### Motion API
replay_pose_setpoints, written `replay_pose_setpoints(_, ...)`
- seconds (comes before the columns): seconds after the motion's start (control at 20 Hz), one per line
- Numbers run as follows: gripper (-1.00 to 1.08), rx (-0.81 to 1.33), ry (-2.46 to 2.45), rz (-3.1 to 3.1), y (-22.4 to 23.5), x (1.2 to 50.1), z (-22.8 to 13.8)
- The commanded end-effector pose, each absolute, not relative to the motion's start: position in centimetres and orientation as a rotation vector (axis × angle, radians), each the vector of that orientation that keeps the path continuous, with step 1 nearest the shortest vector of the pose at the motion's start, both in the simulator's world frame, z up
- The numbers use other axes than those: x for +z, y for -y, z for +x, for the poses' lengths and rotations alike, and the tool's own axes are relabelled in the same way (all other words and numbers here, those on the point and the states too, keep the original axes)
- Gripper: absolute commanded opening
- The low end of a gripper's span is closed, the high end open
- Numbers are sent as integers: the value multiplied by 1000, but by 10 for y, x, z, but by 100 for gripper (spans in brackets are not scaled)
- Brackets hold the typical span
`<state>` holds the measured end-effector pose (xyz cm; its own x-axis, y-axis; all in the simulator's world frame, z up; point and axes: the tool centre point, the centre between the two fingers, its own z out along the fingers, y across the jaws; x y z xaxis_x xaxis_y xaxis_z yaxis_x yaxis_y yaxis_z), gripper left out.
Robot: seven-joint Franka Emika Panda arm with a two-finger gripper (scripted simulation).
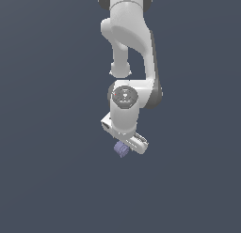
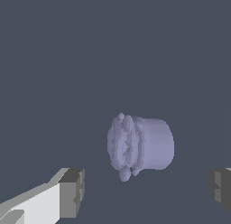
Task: Pick up the object and move it to a goal position.
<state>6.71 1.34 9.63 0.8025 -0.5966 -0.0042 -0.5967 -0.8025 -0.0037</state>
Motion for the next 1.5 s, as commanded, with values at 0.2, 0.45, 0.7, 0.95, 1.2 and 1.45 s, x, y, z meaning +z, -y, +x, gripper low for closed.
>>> replay_pose_setpoints(0.2, 100, 0, -1077, -2951, -7, 89, 72)
replay_pose_setpoints(0.45, 100, 1, -1074, -2952, -7, 87, 71)
replay_pose_setpoints(0.7, 100, 1, -1077, -2951, -7, 69, 71)
replay_pose_setpoints(0.95, 100, 0, -1081, -2950, -6, 44, 70)
replay_pose_setpoints(1.2, 100, 0, -1082, -2949, -6, 38, 72)
replay_pose_setpoints(1.45, -100, 0, -1082, -2949, -6, 38, 72)
